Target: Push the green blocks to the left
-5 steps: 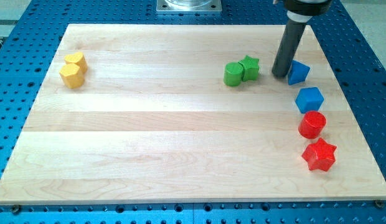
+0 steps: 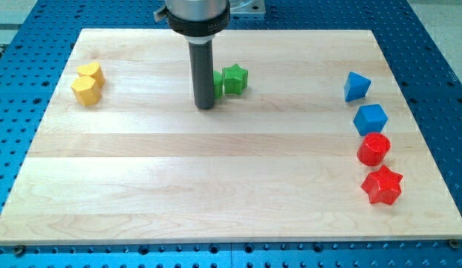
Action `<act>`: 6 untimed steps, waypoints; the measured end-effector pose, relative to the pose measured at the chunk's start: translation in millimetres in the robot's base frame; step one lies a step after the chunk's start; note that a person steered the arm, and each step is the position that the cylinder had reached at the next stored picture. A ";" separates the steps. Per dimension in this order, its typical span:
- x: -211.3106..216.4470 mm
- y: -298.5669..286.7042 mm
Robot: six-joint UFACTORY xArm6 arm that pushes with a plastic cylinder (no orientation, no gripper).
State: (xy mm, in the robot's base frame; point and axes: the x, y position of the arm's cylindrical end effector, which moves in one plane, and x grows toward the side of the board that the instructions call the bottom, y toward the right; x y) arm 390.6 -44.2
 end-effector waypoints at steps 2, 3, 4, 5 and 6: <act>-1.1 -23.2; -4.3 5.4; -14.4 11.2; -7.3 -24.6; 32.2 -155.2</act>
